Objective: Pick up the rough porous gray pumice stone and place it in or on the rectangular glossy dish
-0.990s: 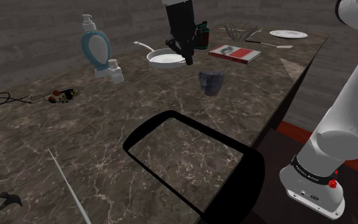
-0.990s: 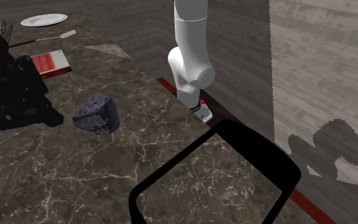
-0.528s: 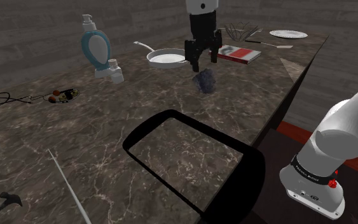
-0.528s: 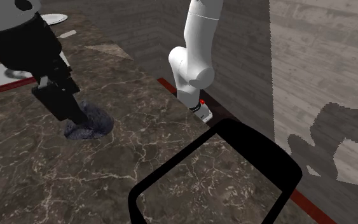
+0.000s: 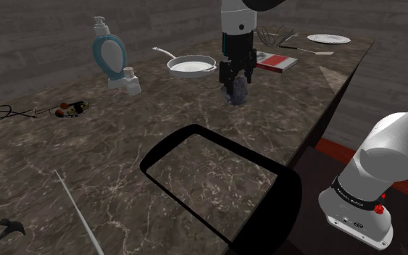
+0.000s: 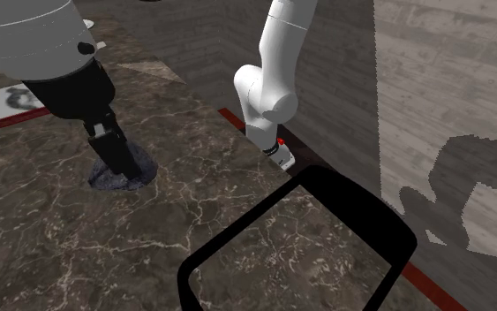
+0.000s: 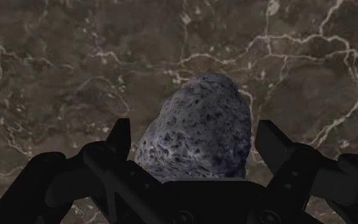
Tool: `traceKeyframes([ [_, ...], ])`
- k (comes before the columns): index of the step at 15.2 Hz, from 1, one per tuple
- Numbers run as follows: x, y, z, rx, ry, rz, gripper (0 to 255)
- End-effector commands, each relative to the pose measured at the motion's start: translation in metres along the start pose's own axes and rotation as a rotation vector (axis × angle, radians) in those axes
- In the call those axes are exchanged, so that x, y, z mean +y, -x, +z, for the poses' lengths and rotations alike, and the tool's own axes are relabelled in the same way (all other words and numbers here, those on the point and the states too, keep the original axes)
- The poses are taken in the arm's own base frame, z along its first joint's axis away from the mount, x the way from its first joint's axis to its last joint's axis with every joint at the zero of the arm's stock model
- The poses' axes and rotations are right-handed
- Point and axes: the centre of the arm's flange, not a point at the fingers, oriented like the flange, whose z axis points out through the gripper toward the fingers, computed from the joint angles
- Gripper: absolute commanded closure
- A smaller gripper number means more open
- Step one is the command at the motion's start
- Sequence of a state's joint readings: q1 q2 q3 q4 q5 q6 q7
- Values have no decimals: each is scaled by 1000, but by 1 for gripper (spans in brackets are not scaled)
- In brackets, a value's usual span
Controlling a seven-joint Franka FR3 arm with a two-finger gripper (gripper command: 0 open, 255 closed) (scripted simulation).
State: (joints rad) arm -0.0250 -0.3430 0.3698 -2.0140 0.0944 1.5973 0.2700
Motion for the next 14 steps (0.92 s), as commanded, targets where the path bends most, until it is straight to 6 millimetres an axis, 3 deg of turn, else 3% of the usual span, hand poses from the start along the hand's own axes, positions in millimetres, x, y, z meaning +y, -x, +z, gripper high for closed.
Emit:
traceKeyframes([
  [1, 1, 0, 9, -2, 1, 1, 0],
  [8, 1, 0, 8, -2, 1, 1, 0],
  [9, 1, 0, 8, -2, 1, 1, 255],
  [14, 1, 0, 8, -2, 1, 1, 255],
])
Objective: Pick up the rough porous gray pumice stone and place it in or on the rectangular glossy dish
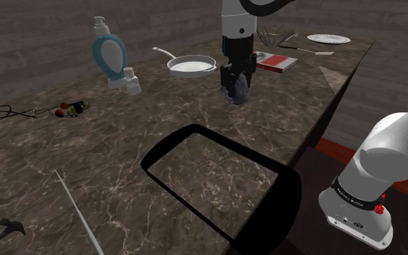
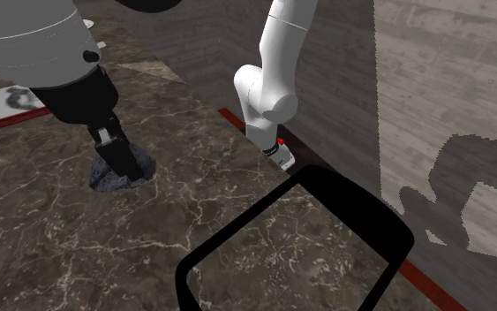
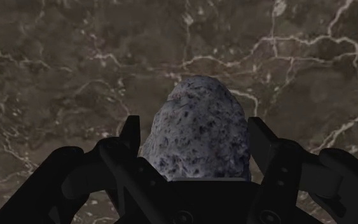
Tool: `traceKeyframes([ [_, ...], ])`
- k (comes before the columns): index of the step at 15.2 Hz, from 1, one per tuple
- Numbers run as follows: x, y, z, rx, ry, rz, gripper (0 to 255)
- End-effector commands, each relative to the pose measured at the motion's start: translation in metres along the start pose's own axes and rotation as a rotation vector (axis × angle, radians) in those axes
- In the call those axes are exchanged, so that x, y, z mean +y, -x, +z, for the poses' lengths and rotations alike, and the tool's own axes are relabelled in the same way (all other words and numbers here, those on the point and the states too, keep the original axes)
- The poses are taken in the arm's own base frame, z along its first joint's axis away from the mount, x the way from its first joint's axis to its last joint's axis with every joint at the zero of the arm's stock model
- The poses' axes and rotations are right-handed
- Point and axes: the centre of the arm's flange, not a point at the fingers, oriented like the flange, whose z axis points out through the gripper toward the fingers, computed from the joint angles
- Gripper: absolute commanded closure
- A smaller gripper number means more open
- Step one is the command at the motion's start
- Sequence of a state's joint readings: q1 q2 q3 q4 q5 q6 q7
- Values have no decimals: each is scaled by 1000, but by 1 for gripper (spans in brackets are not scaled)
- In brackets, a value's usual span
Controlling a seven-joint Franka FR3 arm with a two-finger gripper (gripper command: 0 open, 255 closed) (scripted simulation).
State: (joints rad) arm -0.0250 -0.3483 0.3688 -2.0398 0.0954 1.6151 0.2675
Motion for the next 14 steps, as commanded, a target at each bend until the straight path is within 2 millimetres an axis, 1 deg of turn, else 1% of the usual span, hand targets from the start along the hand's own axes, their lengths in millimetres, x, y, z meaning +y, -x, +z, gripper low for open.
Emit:
traceKeyframes([
  [1, 0, 0, 0, 0, 0, 0, 255],
  [4, 0, 0, 0, 0, 0, 0, 255],
  [14, 3, 5, -53, 0, 0, 0, 255],
])
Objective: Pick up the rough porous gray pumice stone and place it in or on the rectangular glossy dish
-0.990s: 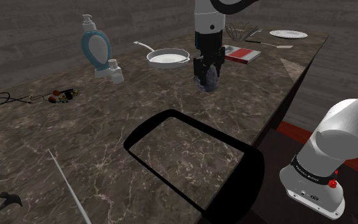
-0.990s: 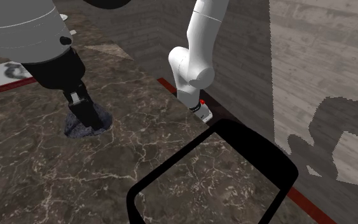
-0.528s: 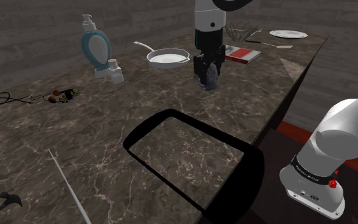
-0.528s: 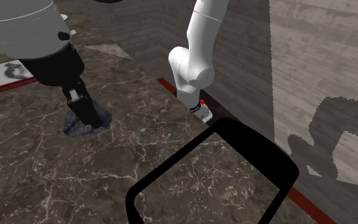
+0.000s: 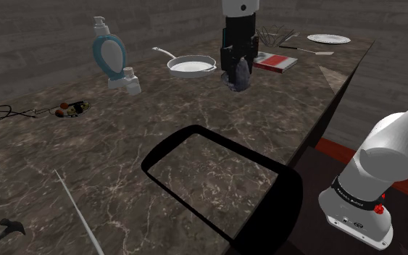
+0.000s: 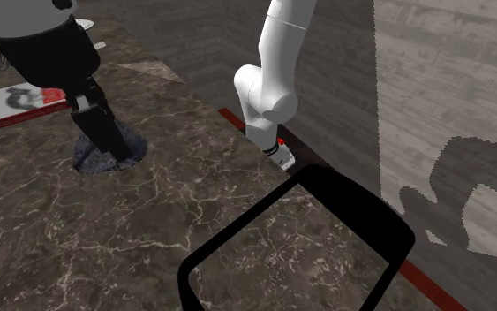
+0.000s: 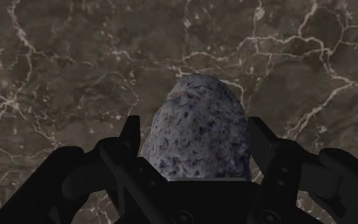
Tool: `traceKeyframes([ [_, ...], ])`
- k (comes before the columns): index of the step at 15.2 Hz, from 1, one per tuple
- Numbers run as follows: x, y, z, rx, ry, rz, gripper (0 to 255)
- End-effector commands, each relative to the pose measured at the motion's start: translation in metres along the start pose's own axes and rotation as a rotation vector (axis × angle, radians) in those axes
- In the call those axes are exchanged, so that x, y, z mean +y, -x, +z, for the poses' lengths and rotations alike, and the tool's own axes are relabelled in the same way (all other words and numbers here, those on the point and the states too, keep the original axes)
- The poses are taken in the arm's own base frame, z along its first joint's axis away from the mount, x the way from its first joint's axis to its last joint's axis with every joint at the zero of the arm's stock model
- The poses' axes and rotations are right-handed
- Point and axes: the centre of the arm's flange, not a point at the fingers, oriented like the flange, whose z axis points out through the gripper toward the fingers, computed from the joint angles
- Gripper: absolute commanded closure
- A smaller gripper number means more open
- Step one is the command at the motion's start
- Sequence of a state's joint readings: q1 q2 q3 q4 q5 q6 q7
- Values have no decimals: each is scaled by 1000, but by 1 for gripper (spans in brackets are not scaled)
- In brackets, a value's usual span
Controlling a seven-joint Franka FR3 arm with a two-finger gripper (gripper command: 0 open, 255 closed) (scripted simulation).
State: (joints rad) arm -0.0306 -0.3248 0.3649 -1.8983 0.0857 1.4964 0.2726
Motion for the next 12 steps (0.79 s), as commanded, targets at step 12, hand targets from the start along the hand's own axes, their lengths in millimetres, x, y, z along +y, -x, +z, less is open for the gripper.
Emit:
traceKeyframes([
  [12, -44, 28, -48, 0, 0, 0, 255],
])
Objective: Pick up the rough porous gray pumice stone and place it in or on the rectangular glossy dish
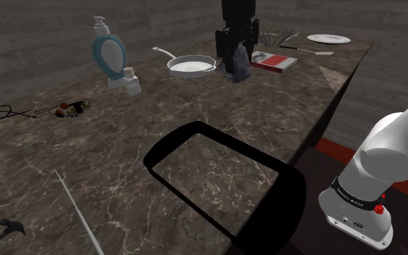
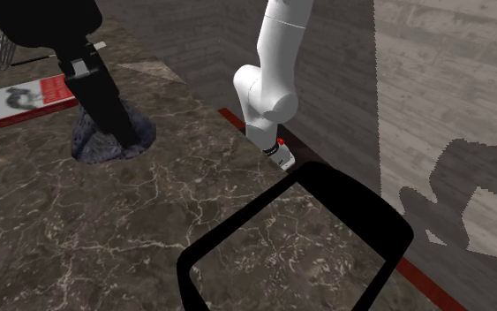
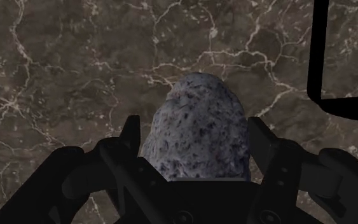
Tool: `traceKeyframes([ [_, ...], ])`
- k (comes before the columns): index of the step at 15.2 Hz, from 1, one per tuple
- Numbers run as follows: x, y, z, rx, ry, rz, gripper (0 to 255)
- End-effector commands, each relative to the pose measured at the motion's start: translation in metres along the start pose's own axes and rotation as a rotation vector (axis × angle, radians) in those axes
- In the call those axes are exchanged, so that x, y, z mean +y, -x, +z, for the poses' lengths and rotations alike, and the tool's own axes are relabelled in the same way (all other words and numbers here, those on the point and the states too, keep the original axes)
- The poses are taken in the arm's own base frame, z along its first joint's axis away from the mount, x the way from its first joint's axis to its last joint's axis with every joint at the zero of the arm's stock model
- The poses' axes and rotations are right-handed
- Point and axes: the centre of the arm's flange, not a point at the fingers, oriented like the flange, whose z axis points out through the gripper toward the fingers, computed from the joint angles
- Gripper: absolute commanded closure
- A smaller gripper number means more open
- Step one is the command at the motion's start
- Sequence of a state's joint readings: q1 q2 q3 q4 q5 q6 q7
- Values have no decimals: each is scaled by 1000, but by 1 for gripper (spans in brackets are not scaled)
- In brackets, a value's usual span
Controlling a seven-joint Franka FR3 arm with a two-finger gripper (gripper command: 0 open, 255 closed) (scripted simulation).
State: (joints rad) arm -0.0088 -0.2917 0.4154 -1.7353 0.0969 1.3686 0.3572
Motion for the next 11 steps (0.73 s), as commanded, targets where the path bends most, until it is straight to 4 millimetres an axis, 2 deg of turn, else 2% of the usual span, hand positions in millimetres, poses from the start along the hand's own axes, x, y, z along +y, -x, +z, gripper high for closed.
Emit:
traceKeyframes([
  [1, -21, 13, 0, 0, 0, 2, 255],
  [11, -139, 71, -3, 0, 0, 2, 255],
])
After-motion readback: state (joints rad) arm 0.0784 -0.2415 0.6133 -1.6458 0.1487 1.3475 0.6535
